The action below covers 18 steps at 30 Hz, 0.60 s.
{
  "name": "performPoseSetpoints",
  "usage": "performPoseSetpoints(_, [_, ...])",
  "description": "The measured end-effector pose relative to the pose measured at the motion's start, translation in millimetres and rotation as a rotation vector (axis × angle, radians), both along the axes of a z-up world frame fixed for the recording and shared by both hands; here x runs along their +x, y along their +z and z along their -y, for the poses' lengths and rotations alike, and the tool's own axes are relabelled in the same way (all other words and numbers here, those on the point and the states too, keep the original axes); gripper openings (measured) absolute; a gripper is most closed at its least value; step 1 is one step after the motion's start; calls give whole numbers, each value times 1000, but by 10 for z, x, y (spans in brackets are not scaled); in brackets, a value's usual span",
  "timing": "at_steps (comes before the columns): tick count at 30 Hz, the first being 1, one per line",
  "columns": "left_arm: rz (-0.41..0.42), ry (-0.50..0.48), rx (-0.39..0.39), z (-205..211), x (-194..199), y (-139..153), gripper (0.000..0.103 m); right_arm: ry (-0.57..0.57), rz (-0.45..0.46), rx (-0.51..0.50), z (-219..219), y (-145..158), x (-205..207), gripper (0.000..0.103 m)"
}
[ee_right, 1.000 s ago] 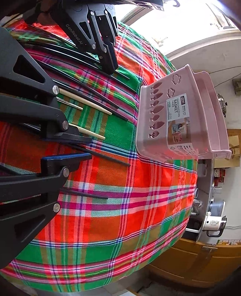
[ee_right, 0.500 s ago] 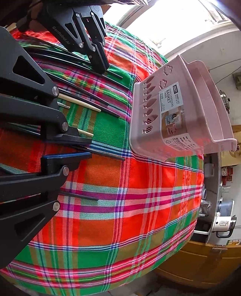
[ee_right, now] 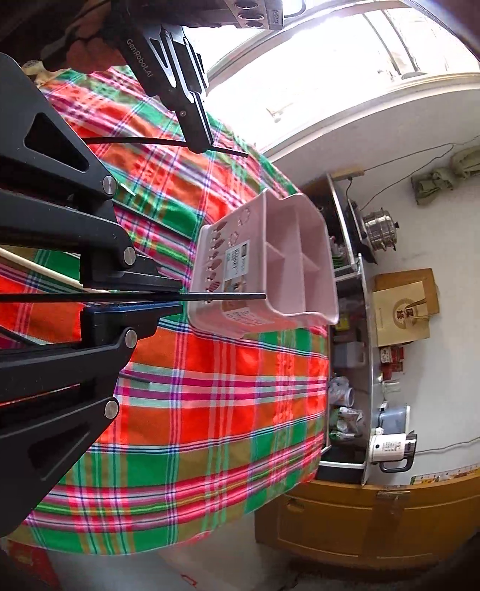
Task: Organize utensils
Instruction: 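Lift both black chopsticks upright and carry them over the pink basket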
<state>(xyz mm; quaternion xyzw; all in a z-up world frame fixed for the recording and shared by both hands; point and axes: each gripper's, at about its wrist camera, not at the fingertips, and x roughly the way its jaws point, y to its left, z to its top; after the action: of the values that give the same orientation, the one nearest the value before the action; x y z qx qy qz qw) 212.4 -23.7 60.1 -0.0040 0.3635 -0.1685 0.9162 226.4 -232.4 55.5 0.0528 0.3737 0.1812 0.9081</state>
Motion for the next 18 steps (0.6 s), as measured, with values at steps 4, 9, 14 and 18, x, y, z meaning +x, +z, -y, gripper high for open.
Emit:
performPoseSetpoints(4, [66,-3,-21,-64,-126,340,4,0,59,15,49,227,-109,5])
performPoseSetpoints(9, [106,-3,-28,-113,-201,564,4,-4,96,28,82,367,-150,5])
performPoseSetpoints(14, [107,3,-27,-130,-161,651,4,-1,122,46,101,467,-163,5])
performPoseSetpoints(18, [112,-2,-37,-136,-132,751,4,9,156,57,86,608,-173,5])
